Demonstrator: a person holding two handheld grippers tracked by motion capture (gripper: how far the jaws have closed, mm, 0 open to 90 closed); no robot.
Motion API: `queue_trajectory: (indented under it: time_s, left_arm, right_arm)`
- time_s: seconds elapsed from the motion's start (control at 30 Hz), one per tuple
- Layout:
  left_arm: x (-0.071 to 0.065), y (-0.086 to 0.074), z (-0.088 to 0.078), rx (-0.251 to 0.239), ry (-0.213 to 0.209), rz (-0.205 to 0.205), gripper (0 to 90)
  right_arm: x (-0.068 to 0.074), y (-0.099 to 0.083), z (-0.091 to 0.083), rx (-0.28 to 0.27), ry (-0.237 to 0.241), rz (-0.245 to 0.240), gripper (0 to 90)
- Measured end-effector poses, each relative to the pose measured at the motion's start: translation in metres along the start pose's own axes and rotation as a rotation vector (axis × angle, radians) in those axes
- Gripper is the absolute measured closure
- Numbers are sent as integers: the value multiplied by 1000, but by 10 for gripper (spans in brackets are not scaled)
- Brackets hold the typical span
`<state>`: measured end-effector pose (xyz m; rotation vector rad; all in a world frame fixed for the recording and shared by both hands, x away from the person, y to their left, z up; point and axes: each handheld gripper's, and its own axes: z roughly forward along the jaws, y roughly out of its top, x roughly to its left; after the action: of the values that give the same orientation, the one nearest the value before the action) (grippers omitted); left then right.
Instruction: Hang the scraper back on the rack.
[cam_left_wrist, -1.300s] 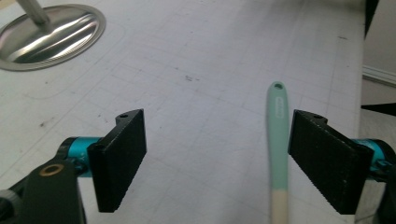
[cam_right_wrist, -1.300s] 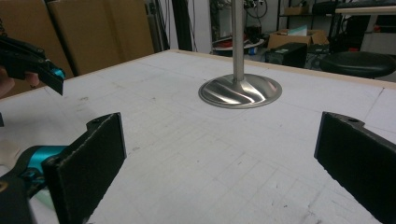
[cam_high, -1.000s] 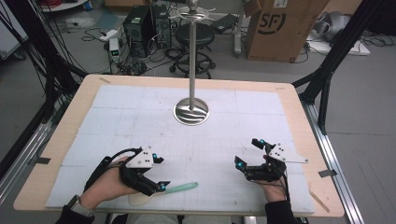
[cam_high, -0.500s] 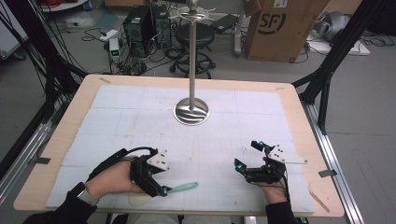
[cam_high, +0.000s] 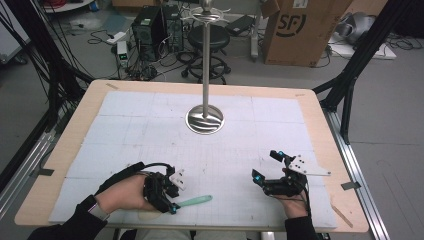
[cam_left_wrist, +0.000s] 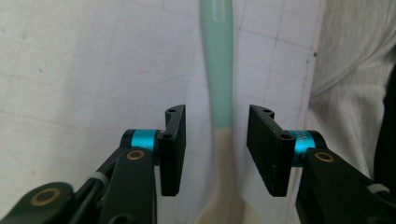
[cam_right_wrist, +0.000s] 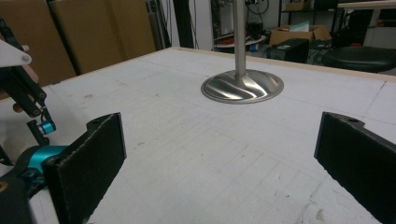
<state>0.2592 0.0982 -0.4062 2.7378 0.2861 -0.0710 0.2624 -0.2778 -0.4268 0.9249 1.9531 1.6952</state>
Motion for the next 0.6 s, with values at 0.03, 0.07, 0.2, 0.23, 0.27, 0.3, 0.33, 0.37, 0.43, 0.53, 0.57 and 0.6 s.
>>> queue_trajectory:
  time_s: [0.03, 0.07, 0.2, 0.23, 0.27, 0.3, 0.33, 0.37, 0.43, 0.53, 0.57, 0.6]
  left_arm:
    - [0, 0, 0, 11, -7, 1, 617]
    - [0, -1, 0, 14, -17, -3, 631]
    - [2, 0, 1, 39, -67, -9, 678]
    - [1, 0, 2, 43, -65, -7, 687]
    - [0, 0, 3, 56, -58, -8, 694]
    - [0, 0, 3, 62, -56, -8, 700]
    - [0, 0, 3, 67, -51, -7, 705]
    - [0, 0, 3, 68, -48, -4, 708]
    - [0, 0, 3, 76, -50, -11, 713]
    - [1, -1, 2, 92, -47, -7, 727]
    - [1, -1, 2, 93, -44, -7, 734]
    - [0, -1, 2, 97, -39, -4, 741]
  right_arm:
    - [0, 0, 0, 1, 1, 2, 8]
    - [0, 0, 0, 2, 2, -1, 8]
    - [0, -1, 1, 4, 14, 8, 8]
    - [1, -1, 1, 5, 12, 7, 8]
    - [0, -1, 1, 7, 16, 5, 8]
    - [1, -1, 1, 10, 14, 10, 8]
    - [0, -1, 1, 9, 14, 10, 8]
    - [0, -1, 1, 5, 13, 10, 8]
    - [0, -1, 1, 3, 13, 11, 8]
    - [0, -1, 2, 8, 14, 12, 8]
    - [0, -1, 2, 11, 14, 12, 8]
    - [1, -1, 2, 11, 16, 14, 8]
